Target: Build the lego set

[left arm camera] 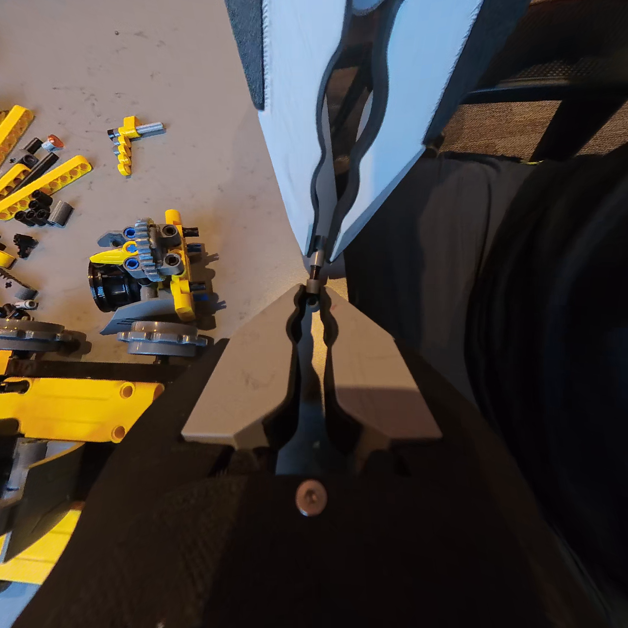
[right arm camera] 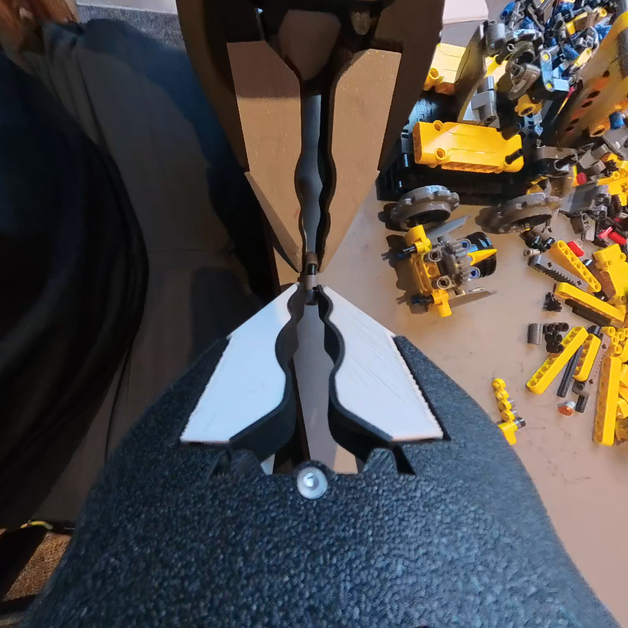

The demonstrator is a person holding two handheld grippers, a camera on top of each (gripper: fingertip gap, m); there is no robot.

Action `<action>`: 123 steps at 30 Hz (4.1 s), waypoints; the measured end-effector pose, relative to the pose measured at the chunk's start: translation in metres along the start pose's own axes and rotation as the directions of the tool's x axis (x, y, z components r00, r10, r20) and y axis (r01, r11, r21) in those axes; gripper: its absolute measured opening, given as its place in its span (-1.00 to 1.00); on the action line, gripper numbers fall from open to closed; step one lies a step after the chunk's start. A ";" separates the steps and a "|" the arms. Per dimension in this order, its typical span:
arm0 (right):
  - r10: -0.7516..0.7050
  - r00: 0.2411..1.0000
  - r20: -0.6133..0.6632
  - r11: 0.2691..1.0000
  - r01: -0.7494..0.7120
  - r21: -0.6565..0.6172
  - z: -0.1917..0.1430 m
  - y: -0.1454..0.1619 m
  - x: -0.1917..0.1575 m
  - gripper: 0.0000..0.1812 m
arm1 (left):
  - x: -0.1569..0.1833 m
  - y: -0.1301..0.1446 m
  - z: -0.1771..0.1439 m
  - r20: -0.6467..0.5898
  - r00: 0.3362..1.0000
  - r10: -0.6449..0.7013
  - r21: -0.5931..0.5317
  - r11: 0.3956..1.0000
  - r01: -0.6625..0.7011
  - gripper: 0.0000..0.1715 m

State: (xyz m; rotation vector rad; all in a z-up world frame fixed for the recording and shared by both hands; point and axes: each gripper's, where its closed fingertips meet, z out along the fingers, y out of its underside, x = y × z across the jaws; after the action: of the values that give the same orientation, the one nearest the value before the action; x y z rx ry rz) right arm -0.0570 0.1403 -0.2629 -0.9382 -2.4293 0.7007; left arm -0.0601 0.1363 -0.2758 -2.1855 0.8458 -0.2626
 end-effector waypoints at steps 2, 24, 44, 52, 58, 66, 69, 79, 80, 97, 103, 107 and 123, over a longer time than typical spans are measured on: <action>-0.013 1.000 0.005 1.000 0.013 -0.022 0.000 0.000 0.000 -0.94 | 0.000 0.000 0.000 0.001 1.000 -0.003 -0.003 1.000 0.003 -0.92; 0.421 0.844 0.333 0.907 -0.400 -0.134 0.001 -0.002 -0.004 -0.94 | 0.000 0.002 -0.001 0.069 0.997 0.028 -0.081 0.996 -0.023 -0.92; 0.541 0.735 0.409 0.826 -0.556 -0.094 0.005 -0.009 -0.003 -0.94 | -0.002 0.003 -0.002 0.137 0.981 0.139 -0.112 0.986 -0.124 -0.93; 0.404 0.885 0.231 0.906 -0.422 0.031 -0.001 -0.005 0.001 -0.84 | -0.003 -0.001 0.001 0.075 0.997 -0.007 -0.006 1.000 0.007 -0.93; 0.505 0.819 0.273 0.827 -0.549 0.120 -0.011 0.001 0.006 -0.83 | -0.008 -0.001 0.001 0.122 0.993 0.010 -0.011 1.000 -0.009 -0.92; 0.532 0.792 0.300 0.747 -0.606 0.273 -0.019 -0.007 0.011 -0.76 | -0.007 -0.012 -0.004 0.117 0.993 -0.017 0.062 0.998 0.010 -0.92; 0.521 0.802 0.293 0.738 -0.596 0.317 -0.021 -0.009 0.012 -0.77 | -0.007 -0.018 -0.007 0.103 0.993 -0.051 0.112 0.993 0.039 -0.93; 0.452 0.873 0.184 0.785 -0.487 0.383 -0.027 -0.013 0.013 -0.73 | -0.015 -0.039 -0.022 0.110 0.979 -0.171 0.289 0.948 0.133 -0.93; 0.442 0.881 0.168 0.792 -0.471 0.388 -0.027 -0.014 0.014 -0.72 | -0.016 -0.042 -0.025 0.103 0.977 -0.188 0.321 0.936 0.146 -0.93; 0.340 0.936 -0.091 0.768 -0.220 0.601 -0.057 -0.054 0.033 -0.71 | -0.015 -0.080 -0.070 -0.366 0.860 -0.355 0.645 0.569 0.510 -0.92; 0.135 0.874 -0.468 0.899 0.091 0.429 -0.066 -0.063 0.035 -0.64 | -0.016 -0.083 -0.071 -0.506 0.765 -0.399 0.604 0.469 0.644 -0.93; -0.038 0.778 -0.627 0.936 0.247 0.250 -0.060 -0.063 0.034 -0.68 | -0.020 -0.084 -0.075 -0.632 0.642 -0.433 0.534 0.357 0.766 -0.93; -0.136 0.690 -0.710 0.926 0.343 0.155 -0.058 -0.059 0.032 -0.83 | -0.009 -0.086 -0.064 -0.682 0.588 -0.434 0.463 0.366 0.807 -0.93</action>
State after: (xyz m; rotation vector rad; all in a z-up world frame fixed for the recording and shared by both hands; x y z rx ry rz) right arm -0.0748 0.1422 -0.1765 -0.5913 -1.6786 0.4572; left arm -0.0527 0.1468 -0.1694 -1.5042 -0.0609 -1.3408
